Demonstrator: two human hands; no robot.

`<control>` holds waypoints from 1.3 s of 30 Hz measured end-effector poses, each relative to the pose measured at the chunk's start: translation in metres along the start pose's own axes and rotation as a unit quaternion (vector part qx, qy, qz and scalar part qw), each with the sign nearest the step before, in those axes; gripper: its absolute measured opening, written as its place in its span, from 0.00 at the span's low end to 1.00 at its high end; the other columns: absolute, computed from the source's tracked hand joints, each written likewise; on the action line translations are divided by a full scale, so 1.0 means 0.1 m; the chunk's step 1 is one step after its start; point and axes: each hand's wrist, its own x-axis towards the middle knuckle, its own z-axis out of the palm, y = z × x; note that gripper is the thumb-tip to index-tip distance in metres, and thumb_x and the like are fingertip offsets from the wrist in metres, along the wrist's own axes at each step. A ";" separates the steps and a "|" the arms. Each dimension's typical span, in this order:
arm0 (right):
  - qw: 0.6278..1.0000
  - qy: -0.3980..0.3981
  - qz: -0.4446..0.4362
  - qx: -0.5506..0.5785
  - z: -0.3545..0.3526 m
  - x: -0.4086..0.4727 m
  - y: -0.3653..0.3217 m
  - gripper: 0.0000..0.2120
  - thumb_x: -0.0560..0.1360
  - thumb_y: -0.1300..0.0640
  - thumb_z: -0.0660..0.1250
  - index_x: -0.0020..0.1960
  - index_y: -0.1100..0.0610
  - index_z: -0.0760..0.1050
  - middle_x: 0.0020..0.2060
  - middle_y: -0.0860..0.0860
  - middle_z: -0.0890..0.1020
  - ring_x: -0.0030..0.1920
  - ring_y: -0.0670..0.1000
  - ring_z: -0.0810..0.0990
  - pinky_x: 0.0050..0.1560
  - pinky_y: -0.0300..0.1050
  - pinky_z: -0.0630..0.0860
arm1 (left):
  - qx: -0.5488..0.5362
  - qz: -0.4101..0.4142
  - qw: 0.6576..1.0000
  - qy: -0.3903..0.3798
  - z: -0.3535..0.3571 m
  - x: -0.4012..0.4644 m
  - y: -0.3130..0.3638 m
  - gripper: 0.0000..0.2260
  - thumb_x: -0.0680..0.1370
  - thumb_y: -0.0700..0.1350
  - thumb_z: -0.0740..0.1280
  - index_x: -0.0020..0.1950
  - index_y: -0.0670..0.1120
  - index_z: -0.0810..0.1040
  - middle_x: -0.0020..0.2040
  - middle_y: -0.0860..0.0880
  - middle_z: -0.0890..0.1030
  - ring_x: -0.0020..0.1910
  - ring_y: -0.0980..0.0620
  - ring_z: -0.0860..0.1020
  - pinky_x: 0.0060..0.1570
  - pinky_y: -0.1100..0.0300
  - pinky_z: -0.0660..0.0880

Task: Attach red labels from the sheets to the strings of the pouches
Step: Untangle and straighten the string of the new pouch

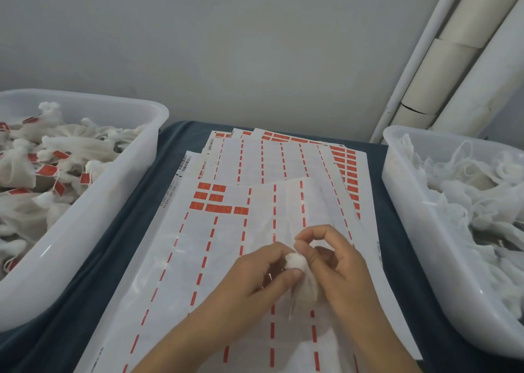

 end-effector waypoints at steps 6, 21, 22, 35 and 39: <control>0.999 -0.035 -0.010 0.018 -0.09 0.03 0.01 0.09 0.64 0.45 0.67 0.42 0.47 0.77 0.40 0.42 0.82 0.37 0.50 0.81 0.38 0.36 0.78 | -0.039 -0.013 0.999 0.000 0.01 -0.01 0.01 0.14 0.69 0.60 0.60 0.48 0.55 0.76 0.37 0.60 0.77 0.36 0.63 0.74 0.37 0.69 0.71; 0.989 -0.124 -0.030 -0.080 -0.14 0.03 0.04 0.10 0.65 0.40 0.65 0.46 0.37 0.78 0.44 0.36 0.81 0.49 0.40 0.78 0.49 0.31 0.74 | -0.136 -0.103 0.985 0.038 -0.10 0.03 0.00 0.04 0.75 0.46 0.67 0.45 0.46 0.79 0.32 0.48 0.81 0.25 0.58 0.73 0.35 0.68 0.73; 0.990 -0.115 -0.023 -0.081 -0.14 0.03 0.03 0.09 0.65 0.42 0.65 0.45 0.37 0.78 0.43 0.36 0.82 0.48 0.39 0.78 0.48 0.30 0.74 | -0.137 -0.102 0.985 0.041 -0.11 0.03 0.00 0.04 0.74 0.45 0.67 0.46 0.46 0.79 0.33 0.47 0.82 0.25 0.57 0.74 0.35 0.67 0.74; 0.896 -0.223 0.263 0.280 -0.08 -0.07 -0.08 0.20 0.71 0.54 0.63 0.58 0.66 0.77 0.57 0.60 0.80 0.60 0.56 0.76 0.64 0.50 0.70 | -0.172 0.041 0.980 0.088 -0.13 0.03 0.02 0.13 0.71 0.54 0.64 0.49 0.47 0.66 0.31 0.53 0.81 0.26 0.63 0.74 0.29 0.73 0.69; 0.877 -0.231 0.264 0.329 -0.08 -0.08 -0.12 0.20 0.72 0.56 0.62 0.56 0.69 0.77 0.58 0.65 0.77 0.60 0.63 0.74 0.63 0.51 0.70 | -0.239 0.006 0.970 0.051 -0.15 0.04 0.01 0.18 0.68 0.56 0.66 0.51 0.48 0.66 0.31 0.51 0.81 0.26 0.57 0.68 0.28 0.68 0.68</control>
